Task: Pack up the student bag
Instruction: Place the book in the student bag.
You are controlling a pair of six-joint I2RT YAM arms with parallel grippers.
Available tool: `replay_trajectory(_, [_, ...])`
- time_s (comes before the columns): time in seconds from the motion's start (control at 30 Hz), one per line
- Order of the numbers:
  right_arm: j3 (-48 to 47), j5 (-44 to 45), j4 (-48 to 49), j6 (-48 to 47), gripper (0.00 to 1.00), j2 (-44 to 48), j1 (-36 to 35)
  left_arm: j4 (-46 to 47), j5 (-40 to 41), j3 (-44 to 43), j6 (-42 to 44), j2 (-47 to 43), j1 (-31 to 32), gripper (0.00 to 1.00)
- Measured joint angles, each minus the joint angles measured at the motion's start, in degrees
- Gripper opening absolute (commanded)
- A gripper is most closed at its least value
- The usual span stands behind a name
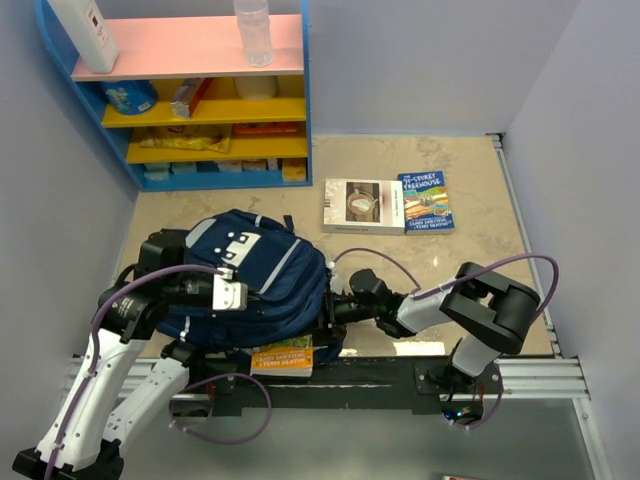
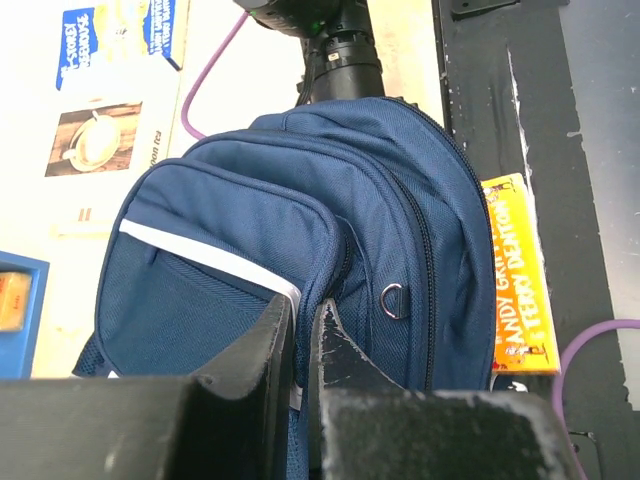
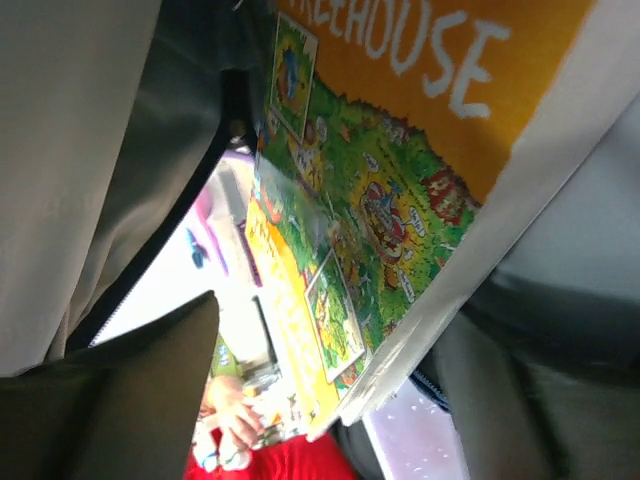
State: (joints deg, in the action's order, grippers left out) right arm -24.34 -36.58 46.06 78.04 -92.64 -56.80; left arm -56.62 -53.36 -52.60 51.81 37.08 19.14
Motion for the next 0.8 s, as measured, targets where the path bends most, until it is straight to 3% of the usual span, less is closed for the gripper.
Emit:
replay_trajectory(0.03, [0.39,-0.02,1.9,1.25,0.63,-0.59,-0.24,-0.02,0.0,0.02,-0.22,-0.04,-0.02,0.0])
replay_trajectory(0.1, [1.38,0.07,6.73,4.31,0.48,-2.4,-0.59,0.04,-0.02,0.02,-0.42,-0.02,-0.07,0.0])
replay_trajectory(0.13, [1.9,0.11,9.73,6.16,0.33,-3.72,-0.7,0.04,-0.02,0.02,-0.46,-0.02,-0.11,0.0])
replay_trajectory(0.2, [2.54,0.44,15.89,9.57,0.18,-6.82,-0.94,0.07,0.0,0.02,-0.48,0.28,-0.13,0.0])
replay_trajectory(0.47, [2.64,3.58,32.52,18.47,0.05,-19.3,-2.49,-2.75,0.83,-2.36,1.22,3.41,-0.31,0.0])
replay_trajectory(0.63, [2.38,4.98,33.2,19.26,0.0,-19.3,-2.69,-5.22,0.85,-5.46,2.08,8.2,-0.37,0.0])
replay_trajectory(0.8, [2.51,5.55,28.74,17.38,0.0,-13.44,-1.73,-5.33,1.53,-5.46,1.95,6.1,-0.39,0.0])
